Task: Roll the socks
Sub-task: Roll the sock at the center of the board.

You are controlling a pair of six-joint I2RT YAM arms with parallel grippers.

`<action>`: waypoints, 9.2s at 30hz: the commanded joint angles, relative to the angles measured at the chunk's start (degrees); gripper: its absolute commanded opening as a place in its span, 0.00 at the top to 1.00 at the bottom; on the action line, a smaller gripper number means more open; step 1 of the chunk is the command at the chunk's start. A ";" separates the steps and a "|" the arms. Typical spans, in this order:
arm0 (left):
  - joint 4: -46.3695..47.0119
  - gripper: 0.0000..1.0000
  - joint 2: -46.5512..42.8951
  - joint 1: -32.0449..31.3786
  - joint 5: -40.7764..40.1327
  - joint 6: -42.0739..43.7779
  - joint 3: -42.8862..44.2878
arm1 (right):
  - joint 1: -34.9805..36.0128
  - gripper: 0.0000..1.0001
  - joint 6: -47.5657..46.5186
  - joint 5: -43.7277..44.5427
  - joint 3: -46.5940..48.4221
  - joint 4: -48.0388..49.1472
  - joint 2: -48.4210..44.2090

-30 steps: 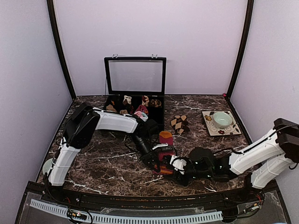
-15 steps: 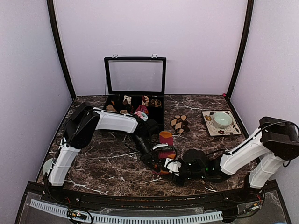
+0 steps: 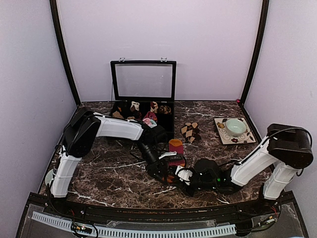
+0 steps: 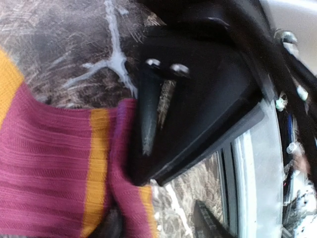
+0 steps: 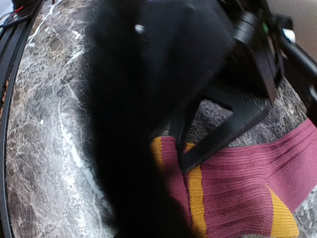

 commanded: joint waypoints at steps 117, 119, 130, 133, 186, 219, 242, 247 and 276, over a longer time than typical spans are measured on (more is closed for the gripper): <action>-2.49 1.00 7.27 -0.10 -16.10 2.18 0.19 | 1.26 0.67 2.43 -8.91 2.56 -9.75 -7.98; -2.44 1.00 7.26 -0.10 -16.04 2.13 0.11 | 1.19 0.68 2.17 -7.98 2.46 -8.42 -6.38; -4.63 0.89 5.69 -0.10 -12.85 5.51 -0.61 | -0.78 0.74 6.05 -5.38 0.37 -2.83 0.73; -4.19 0.84 4.19 -0.10 -11.45 6.63 -1.67 | -0.84 0.74 6.52 -3.97 -1.56 -1.89 -0.60; 17.05 0.55 -23.91 -4.39 -17.18 19.99 -22.31 | -14.73 1.00 42.73 -28.62 0.74 -16.47 7.52; 21.09 0.63 -22.91 -7.66 -19.63 21.39 -20.06 | -18.58 1.00 45.10 -29.74 -0.25 -18.46 8.89; 27.24 0.58 -18.58 -7.74 -24.06 20.72 -21.71 | -18.65 1.00 45.18 -29.97 0.05 -16.75 10.47; 28.00 0.58 -17.35 -7.74 -25.14 20.54 -21.59 | -18.65 1.00 45.61 -30.26 -0.07 -15.42 11.02; 12.80 0.90 -8.47 -4.11 -15.24 15.58 -16.56 | -18.65 0.01 38.18 -10.83 -3.70 -25.70 -14.14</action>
